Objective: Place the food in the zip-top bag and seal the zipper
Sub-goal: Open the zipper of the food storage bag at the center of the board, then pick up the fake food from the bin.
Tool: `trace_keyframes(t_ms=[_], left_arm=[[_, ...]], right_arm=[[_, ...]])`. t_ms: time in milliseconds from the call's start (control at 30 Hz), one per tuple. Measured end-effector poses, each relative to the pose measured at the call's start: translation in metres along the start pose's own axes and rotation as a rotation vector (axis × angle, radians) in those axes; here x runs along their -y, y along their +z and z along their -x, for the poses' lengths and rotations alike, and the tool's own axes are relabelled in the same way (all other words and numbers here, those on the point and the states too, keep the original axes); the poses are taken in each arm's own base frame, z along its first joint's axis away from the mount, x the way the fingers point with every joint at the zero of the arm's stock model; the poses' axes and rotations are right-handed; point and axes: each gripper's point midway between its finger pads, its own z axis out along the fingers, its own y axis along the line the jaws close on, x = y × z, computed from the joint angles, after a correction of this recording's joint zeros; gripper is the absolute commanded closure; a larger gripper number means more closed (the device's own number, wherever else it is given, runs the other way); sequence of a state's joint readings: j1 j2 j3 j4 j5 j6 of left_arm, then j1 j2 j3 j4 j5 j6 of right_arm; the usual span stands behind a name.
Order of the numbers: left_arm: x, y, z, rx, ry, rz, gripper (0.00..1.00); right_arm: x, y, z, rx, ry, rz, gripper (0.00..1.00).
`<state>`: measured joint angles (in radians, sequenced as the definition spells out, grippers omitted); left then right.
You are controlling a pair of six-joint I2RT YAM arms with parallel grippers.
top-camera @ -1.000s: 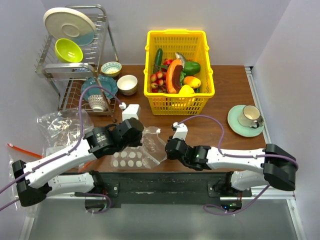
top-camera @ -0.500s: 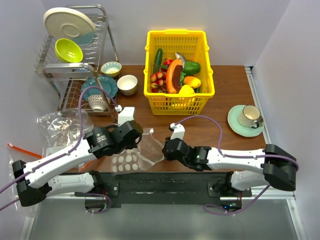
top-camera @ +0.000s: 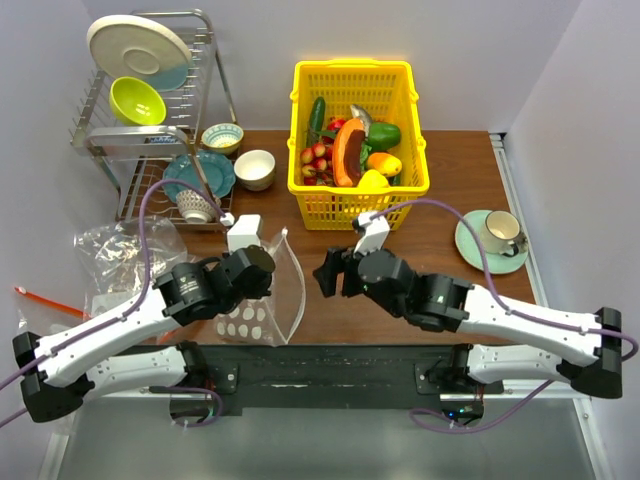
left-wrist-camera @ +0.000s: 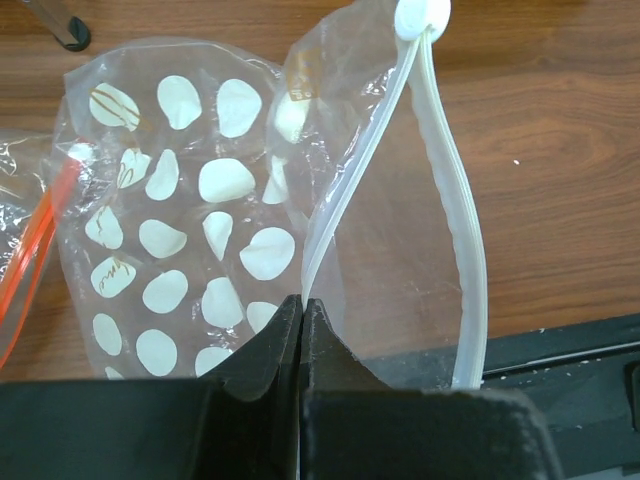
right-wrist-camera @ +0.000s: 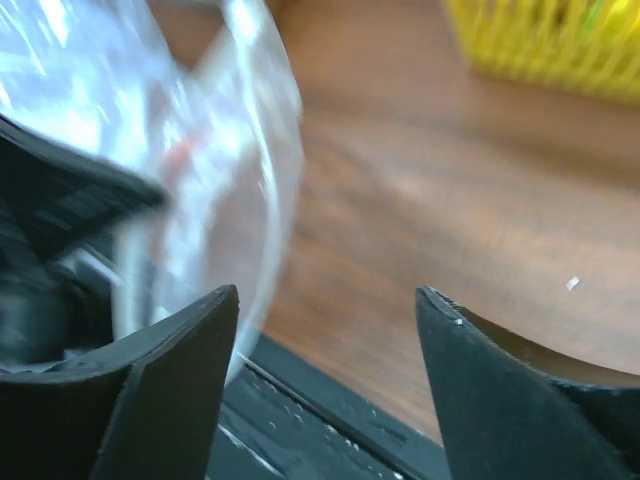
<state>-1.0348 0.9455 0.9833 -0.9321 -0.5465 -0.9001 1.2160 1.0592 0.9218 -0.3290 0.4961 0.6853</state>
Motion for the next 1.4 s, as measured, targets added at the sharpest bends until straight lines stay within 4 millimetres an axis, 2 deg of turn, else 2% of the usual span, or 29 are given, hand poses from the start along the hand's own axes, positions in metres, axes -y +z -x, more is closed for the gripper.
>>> trace_keyframes(t_ms=[133, 200, 267, 367, 500, 667, 933, 1133, 1333, 1400], left_arm=[[-0.003, 0.001, -0.002, -0.010, 0.024, 0.022, 1.00], [-0.003, 0.001, 0.000, -0.011, 0.042, 0.026, 1.00], [-0.003, 0.001, 0.002, -0.008, 0.065, 0.030, 1.00], [-0.001, 0.000, 0.008, 0.002, 0.106, 0.028, 1.00], [0.002, -0.002, 0.021, 0.030, 0.171, 0.034, 1.00], [0.006, 0.000, 0.040, 0.078, 0.262, 0.055, 1.00], [0.011, 0.006, 0.048, 0.108, 0.338, 0.063, 1.00], [0.011, 0.006, 0.048, 0.106, 0.342, 0.060, 1.00], [0.012, 0.007, 0.046, 0.099, 0.341, 0.055, 1.00], [0.012, 0.007, 0.046, 0.098, 0.341, 0.055, 1.00]], right_arm=[[-0.011, -0.022, 0.075, 0.117, -0.013, -0.060, 0.23], [-0.006, -0.025, 0.102, 0.156, -0.009, -0.102, 0.23], [0.007, -0.024, 0.129, 0.187, -0.010, -0.169, 0.23], [0.032, -0.016, 0.156, 0.207, -0.020, -0.272, 0.22], [0.053, 0.004, 0.175, 0.192, -0.056, -0.367, 0.22], [0.073, 0.042, 0.182, 0.128, -0.097, -0.447, 0.21], [0.102, 0.101, 0.183, 0.043, -0.145, -0.526, 0.22], [0.123, 0.152, 0.180, -0.012, -0.170, -0.564, 0.24], [0.150, 0.194, 0.162, -0.083, -0.213, -0.634, 0.30], [0.157, 0.200, 0.157, -0.100, -0.231, -0.665, 0.43]])
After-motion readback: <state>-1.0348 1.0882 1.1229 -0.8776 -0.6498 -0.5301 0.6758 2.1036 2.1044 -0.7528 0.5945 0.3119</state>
